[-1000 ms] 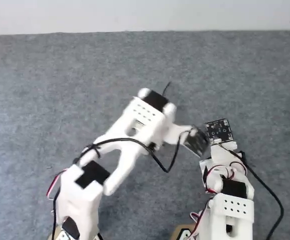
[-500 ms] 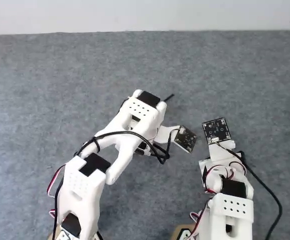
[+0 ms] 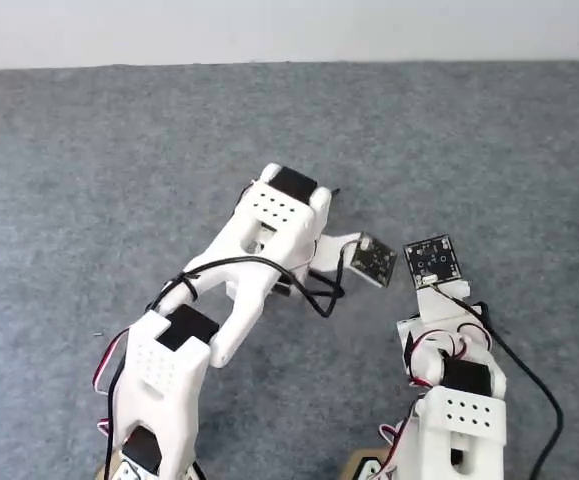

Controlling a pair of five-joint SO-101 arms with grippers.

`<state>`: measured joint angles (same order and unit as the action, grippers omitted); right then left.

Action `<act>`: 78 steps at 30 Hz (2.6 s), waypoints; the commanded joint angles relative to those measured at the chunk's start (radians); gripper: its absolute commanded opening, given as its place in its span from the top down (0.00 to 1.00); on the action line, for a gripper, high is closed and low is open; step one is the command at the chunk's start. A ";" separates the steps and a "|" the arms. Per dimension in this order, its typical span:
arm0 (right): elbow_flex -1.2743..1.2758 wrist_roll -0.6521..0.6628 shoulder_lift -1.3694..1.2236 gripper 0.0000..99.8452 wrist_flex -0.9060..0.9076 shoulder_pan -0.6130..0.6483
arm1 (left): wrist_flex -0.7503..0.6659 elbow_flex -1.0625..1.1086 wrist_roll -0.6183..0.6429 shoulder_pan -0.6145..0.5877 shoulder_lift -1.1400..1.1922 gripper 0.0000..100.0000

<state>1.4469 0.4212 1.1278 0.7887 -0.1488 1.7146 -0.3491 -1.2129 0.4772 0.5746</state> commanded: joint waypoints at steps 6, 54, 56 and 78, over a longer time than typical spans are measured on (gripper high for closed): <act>-0.031 -0.012 0.015 0.69 -0.015 -0.015 | 0.041 -0.051 0.029 -0.029 -0.071 0.99; -0.029 -0.012 0.015 0.69 -0.019 -0.010 | -0.087 -0.002 0.063 -0.107 -0.158 0.99; -0.029 -0.012 0.015 0.69 -0.019 -0.010 | -0.155 -0.002 0.141 -0.110 -0.158 0.99; -0.028 -0.012 0.015 0.69 -0.018 -0.010 | -0.219 0.001 0.512 -0.020 -0.160 0.99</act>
<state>1.4469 0.4212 1.1278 0.7887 -0.1519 1.4431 -0.3046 -0.7096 0.4281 0.4841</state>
